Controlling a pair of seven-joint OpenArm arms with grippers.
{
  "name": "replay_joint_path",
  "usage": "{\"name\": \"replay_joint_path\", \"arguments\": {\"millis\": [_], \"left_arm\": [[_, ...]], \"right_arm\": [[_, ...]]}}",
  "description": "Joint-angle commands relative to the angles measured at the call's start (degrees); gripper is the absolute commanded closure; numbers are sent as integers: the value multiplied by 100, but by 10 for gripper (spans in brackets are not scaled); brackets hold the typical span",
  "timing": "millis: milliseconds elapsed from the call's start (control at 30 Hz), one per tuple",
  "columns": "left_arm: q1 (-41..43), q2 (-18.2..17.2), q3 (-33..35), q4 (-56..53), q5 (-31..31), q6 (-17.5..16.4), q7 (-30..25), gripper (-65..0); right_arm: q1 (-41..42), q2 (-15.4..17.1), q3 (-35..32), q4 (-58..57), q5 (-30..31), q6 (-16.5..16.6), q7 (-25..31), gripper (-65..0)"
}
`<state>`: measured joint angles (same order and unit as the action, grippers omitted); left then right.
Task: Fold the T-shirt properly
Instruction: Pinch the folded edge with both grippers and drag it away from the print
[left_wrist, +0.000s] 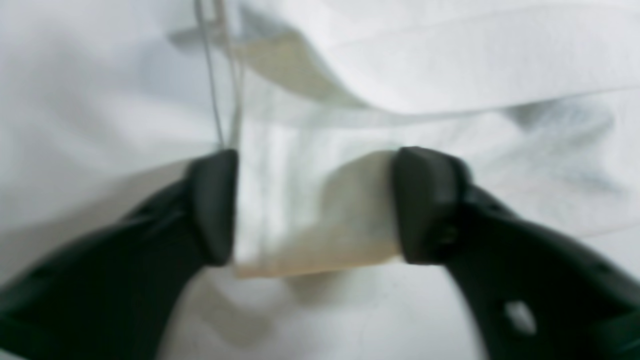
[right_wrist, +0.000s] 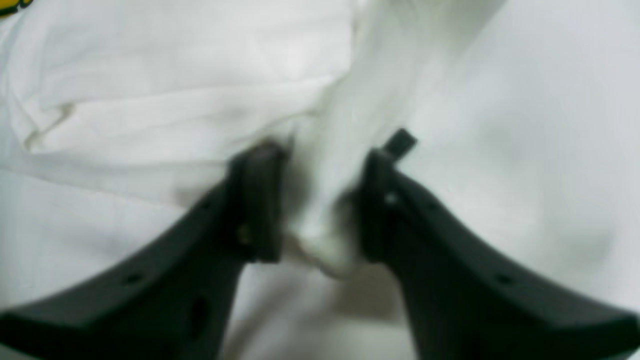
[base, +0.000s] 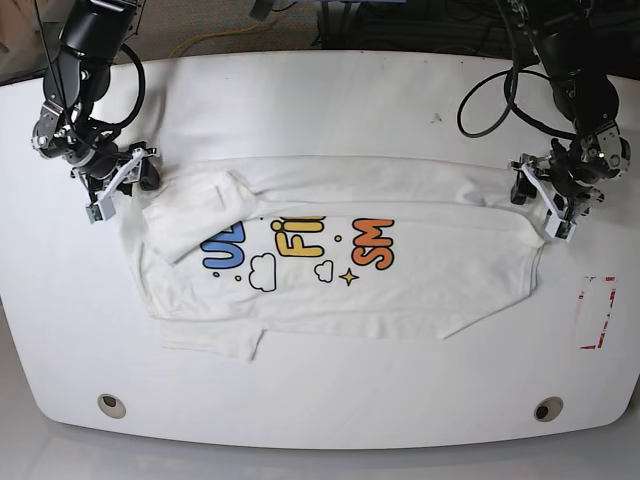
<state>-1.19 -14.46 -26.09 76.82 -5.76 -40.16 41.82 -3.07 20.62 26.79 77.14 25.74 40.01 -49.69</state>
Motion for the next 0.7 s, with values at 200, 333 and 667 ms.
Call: {"name": "replay_joint_path", "arguments": {"millis": [200,333,667], "left_arm": [[18,-71,-24,68,281,16,139,-8],[378,-88,-42,314,273,16,147,-10],[1767,-88,-42,1466,-17,16,147,-11]], "right_arm": [[-14,70,7,61,-37,-1,-169,0],[-207,105,60,325,-37,-1,-266,0],[-1165,26,579,1477,-29,-1,-723,0]]}}
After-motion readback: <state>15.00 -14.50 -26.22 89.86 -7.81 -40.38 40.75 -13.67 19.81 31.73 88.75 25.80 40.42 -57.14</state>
